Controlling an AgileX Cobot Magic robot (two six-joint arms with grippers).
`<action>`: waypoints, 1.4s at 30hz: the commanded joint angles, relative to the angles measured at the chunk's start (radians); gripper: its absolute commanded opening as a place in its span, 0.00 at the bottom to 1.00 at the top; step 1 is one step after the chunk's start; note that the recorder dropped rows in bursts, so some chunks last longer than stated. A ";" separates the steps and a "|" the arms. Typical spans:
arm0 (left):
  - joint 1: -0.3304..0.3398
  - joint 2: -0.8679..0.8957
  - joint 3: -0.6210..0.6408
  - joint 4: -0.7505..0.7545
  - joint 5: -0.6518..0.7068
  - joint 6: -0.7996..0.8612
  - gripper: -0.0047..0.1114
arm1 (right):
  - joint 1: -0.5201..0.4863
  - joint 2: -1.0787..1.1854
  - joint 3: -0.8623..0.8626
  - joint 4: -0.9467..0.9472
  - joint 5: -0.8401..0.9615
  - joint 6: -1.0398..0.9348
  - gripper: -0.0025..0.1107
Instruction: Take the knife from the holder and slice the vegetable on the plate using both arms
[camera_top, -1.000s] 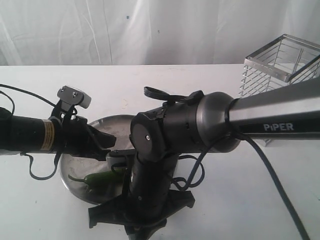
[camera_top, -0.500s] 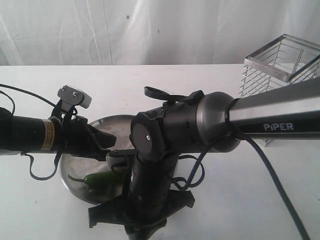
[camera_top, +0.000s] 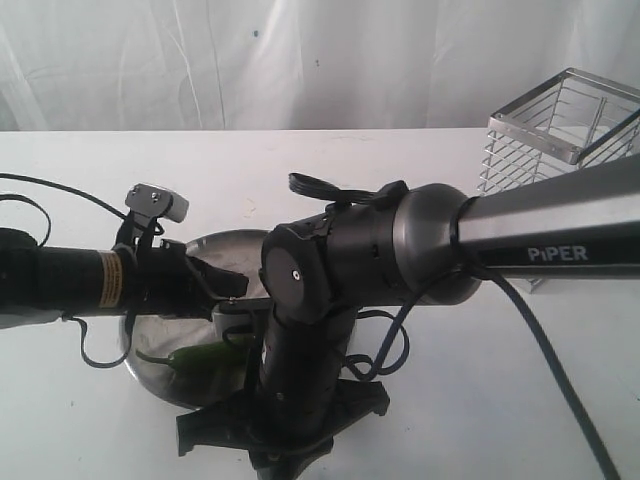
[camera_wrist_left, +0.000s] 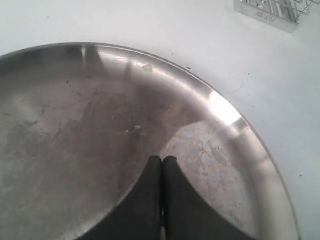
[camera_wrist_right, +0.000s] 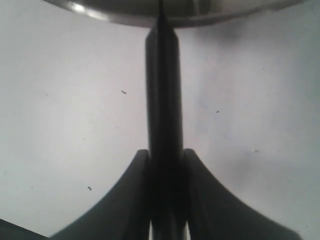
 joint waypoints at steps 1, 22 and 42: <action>0.000 0.033 -0.003 -0.006 -0.023 0.012 0.04 | -0.002 0.000 -0.004 0.004 -0.009 -0.018 0.02; 0.000 0.162 -0.003 0.024 0.030 -0.011 0.04 | -0.002 0.000 -0.004 0.004 -0.027 -0.018 0.02; 0.000 0.155 -0.003 0.160 0.055 -0.195 0.04 | -0.002 0.000 0.066 -0.127 -0.003 0.100 0.02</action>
